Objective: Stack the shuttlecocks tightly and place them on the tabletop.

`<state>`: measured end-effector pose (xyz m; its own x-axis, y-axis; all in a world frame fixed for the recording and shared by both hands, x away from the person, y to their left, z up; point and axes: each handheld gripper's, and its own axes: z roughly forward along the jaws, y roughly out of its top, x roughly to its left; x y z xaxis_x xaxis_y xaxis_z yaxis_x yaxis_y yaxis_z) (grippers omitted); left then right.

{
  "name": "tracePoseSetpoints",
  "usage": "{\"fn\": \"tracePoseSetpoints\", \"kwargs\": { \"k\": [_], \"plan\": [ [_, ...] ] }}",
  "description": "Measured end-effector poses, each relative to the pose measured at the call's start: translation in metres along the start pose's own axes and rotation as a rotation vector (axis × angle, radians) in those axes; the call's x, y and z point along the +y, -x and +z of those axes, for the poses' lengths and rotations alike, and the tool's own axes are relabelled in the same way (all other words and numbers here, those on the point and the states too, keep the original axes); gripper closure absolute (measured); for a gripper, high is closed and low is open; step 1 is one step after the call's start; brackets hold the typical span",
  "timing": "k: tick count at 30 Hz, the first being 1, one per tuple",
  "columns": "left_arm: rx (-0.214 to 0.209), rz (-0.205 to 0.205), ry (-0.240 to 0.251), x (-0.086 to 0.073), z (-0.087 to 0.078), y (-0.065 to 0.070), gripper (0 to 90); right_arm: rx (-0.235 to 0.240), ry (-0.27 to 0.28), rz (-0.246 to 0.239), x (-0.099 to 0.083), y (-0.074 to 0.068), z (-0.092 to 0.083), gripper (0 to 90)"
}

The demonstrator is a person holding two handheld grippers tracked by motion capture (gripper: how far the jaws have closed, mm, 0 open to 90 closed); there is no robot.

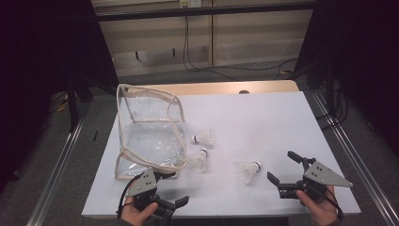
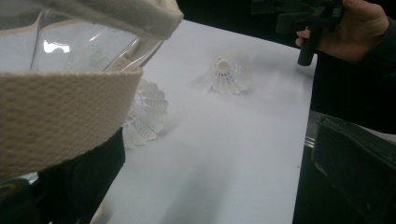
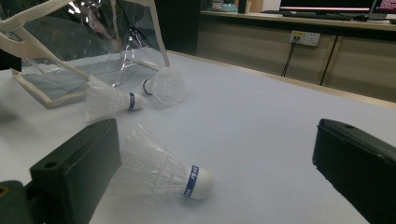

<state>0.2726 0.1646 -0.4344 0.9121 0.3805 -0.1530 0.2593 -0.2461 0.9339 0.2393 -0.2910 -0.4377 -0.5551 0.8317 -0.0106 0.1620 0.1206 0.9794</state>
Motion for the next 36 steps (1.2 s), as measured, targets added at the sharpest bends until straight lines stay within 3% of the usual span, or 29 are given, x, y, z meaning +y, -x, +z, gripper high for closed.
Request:
{"fn": "tracePoseSetpoints", "kwargs": {
  "k": [10,13,17,20,31,36],
  "plan": [
    [-0.016,-0.005,-0.040,-0.002,0.006,-0.002,4.9,0.004,0.003,-0.012,0.001,-0.002,0.000,0.4],
    [-0.029,0.005,-0.029,0.000,0.008,0.001,4.9,0.006,0.008,-0.016,0.002,-0.003,0.000,0.4],
    [-0.036,0.027,-0.054,0.000,0.014,0.003,4.9,0.008,0.000,-0.014,0.001,-0.003,0.001,0.4],
    [-0.037,0.007,-0.045,0.001,0.017,0.004,4.6,0.009,0.002,-0.016,0.001,-0.003,0.001,0.4],
    [-0.058,0.014,-0.043,0.005,0.031,0.010,3.6,0.014,-0.001,-0.023,0.002,-0.004,0.002,0.5],
    [-0.056,-0.006,-0.048,0.006,0.037,0.012,3.0,0.015,-0.002,-0.022,0.002,-0.004,0.003,0.4]
  ]
}}
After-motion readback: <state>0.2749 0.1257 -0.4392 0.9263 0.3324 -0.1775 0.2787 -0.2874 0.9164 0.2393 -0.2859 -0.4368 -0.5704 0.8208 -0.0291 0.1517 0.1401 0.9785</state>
